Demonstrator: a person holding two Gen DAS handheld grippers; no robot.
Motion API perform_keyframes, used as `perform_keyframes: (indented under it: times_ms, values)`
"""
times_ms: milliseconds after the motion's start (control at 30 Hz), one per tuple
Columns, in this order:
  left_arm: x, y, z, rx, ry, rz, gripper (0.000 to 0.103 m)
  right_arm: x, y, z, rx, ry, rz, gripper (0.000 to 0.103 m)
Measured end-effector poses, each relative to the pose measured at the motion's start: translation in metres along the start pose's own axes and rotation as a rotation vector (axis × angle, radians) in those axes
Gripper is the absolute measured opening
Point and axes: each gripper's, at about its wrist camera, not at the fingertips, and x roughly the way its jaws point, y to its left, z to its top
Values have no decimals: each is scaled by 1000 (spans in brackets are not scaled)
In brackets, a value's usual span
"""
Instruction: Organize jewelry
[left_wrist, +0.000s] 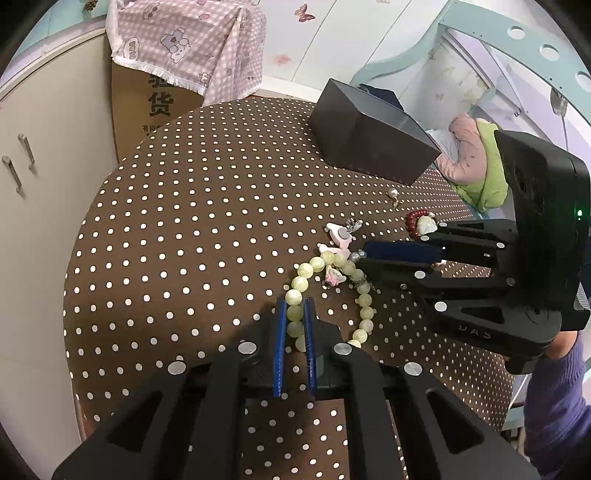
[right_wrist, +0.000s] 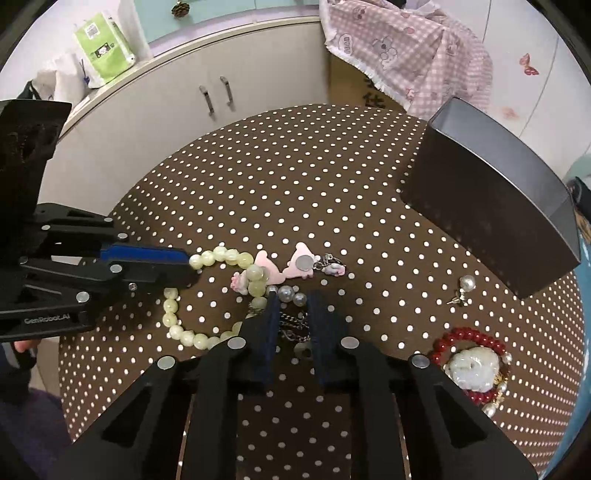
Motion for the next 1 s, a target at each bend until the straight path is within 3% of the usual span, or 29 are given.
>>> perform_keyframes:
  times_ms: [67,233,500,633,1000]
  values:
    - [1,0,0,-3,0,0,8,0,3,0,0,-4,9,6]
    - [1,-1,1,-6,1,-7,8,-6,6,-11,28,-33,-36,6]
    - [0,-4,1,2,-8,-6,8,-46,-24,-32,157,-127,-96,1]
    - [1,-10,1,17,-4,-7,8,-54,-21,-29,133,-163,-60,2]
    - [-10,-2,-5,11,-18,15,8,-19,-9,-21,57,-81,-94,7]
